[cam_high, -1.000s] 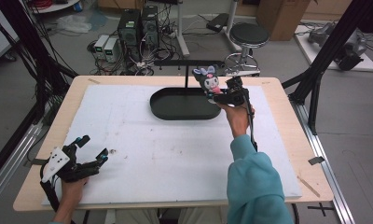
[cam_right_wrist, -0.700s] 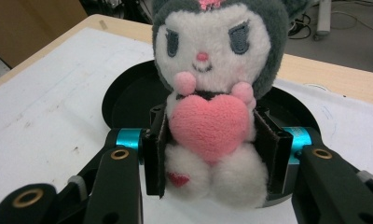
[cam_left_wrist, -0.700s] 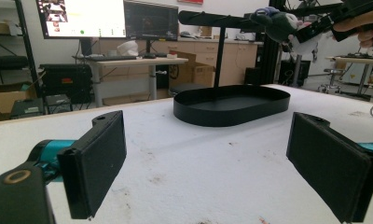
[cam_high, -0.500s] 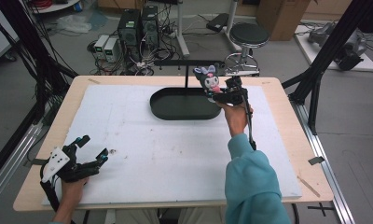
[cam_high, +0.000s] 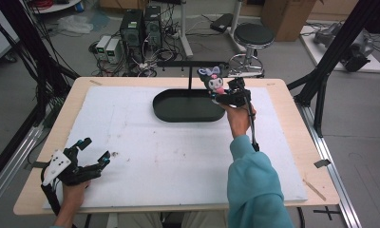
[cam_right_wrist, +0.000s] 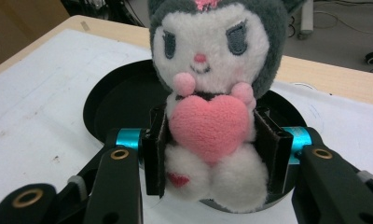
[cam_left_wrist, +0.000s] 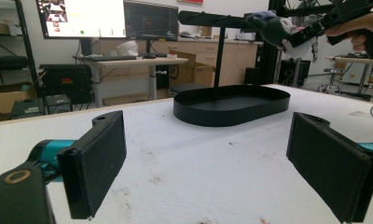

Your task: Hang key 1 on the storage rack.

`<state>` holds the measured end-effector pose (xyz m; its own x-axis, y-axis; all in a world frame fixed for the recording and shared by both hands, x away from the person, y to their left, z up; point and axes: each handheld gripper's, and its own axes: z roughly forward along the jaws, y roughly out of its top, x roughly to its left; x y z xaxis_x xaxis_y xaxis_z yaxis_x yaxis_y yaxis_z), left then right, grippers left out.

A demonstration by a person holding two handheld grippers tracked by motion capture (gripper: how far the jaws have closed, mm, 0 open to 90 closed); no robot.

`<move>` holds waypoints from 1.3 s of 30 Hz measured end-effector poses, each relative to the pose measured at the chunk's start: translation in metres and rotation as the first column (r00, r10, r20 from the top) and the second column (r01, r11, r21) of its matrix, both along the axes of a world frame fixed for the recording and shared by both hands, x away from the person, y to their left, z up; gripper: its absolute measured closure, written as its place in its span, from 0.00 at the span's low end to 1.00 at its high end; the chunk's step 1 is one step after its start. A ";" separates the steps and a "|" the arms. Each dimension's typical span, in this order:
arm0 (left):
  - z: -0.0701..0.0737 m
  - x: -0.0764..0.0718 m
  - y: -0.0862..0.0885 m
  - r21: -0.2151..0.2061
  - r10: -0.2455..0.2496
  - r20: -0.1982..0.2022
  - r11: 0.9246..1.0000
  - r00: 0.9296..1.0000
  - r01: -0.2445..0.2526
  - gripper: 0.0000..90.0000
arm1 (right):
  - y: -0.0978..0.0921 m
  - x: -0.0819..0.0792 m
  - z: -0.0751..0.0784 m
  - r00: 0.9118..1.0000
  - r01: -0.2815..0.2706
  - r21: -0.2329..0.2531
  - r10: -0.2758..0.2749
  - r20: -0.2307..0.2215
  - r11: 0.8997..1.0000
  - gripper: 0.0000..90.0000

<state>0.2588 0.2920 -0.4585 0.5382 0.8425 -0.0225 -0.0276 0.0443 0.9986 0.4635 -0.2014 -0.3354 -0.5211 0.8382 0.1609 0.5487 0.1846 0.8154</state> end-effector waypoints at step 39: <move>0.000 0.000 0.000 0.000 -0.001 0.000 1.000 1.000 0.001 0.14 | 0.012 0.008 0.006 1.000 0.010 -0.022 -0.010 -0.003 1.000 0.60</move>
<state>0.2588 0.2920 -0.4585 0.5389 0.8421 -0.0229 -0.0274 0.0447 0.9986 0.4712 -0.1891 -0.3299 -0.5124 0.8465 0.1443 0.5534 0.1970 0.8093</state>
